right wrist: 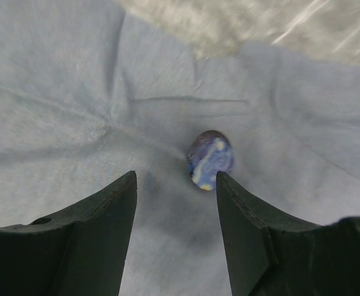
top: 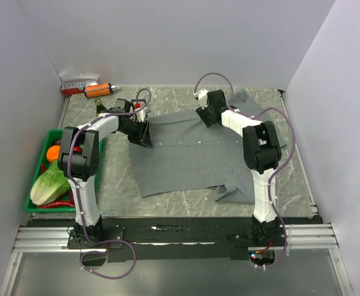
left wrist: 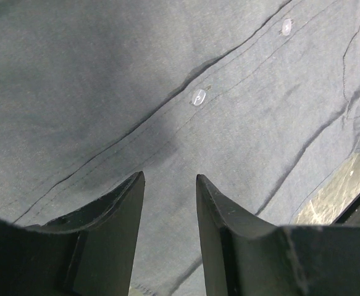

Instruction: Remove the brooch from the garment

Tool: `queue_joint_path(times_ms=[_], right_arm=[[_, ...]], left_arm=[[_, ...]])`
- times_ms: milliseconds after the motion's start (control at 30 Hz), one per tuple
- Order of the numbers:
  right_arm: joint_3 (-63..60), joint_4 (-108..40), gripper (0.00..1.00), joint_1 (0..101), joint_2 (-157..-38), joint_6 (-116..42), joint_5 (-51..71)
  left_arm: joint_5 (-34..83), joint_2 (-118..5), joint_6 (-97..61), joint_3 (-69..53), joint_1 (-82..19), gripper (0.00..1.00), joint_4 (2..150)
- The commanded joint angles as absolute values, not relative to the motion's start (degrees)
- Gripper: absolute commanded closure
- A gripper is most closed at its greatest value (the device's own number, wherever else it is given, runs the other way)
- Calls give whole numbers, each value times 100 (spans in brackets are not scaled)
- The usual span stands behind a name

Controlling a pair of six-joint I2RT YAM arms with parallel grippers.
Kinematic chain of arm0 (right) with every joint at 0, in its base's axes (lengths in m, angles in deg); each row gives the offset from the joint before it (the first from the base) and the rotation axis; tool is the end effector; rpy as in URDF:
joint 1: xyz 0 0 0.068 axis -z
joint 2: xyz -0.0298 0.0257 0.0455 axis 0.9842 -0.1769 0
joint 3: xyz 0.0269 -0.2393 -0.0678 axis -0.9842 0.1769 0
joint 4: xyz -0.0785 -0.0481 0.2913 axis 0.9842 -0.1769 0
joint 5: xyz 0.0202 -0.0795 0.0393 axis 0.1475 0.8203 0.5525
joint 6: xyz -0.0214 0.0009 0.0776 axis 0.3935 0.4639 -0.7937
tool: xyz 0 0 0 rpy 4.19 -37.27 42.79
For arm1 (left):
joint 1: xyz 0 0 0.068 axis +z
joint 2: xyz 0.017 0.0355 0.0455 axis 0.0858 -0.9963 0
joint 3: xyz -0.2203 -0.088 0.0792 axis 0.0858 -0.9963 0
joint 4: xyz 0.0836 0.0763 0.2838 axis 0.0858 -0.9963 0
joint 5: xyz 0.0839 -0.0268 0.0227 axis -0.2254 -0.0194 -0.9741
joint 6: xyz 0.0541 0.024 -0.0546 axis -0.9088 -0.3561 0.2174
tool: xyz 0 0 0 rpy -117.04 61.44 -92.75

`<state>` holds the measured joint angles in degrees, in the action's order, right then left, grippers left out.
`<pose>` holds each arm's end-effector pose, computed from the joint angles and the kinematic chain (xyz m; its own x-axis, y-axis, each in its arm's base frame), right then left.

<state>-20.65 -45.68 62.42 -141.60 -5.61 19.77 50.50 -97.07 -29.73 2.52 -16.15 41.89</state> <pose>0.5208 0.1604 0.1146 -0.4784 -0.5858 -0.6542 -0.5209 0.7891 -0.3257 0.4399 -0.1273 0.0972 -0.8929 0.1800 -0.4127 0.3914 0.7632 -0.5141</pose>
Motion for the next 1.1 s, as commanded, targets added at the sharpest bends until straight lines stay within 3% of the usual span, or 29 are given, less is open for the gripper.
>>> queue_joint_path(times_ms=[0, 333, 867, 1067], right_arm=[[-2386, -4280, 41, 6197, -14293, -200, 2190], [-2140, -3963, 48, 6285, -14425, 240, 2761], [-2106, -3418, 50, 6267, -14680, 793, 3236], [-2009, -3365, 60, 6206, -14583, 960, 3517]], left_arm=[[4956, -9555, -2876, 126, -1608, 55, 4312], [4701, -9669, -2867, 38, -1609, 56, 4189], [4885, -9871, -2867, 187, -1609, 56, 3925], [4868, -9854, -2849, 187, -1617, 56, 3925]])
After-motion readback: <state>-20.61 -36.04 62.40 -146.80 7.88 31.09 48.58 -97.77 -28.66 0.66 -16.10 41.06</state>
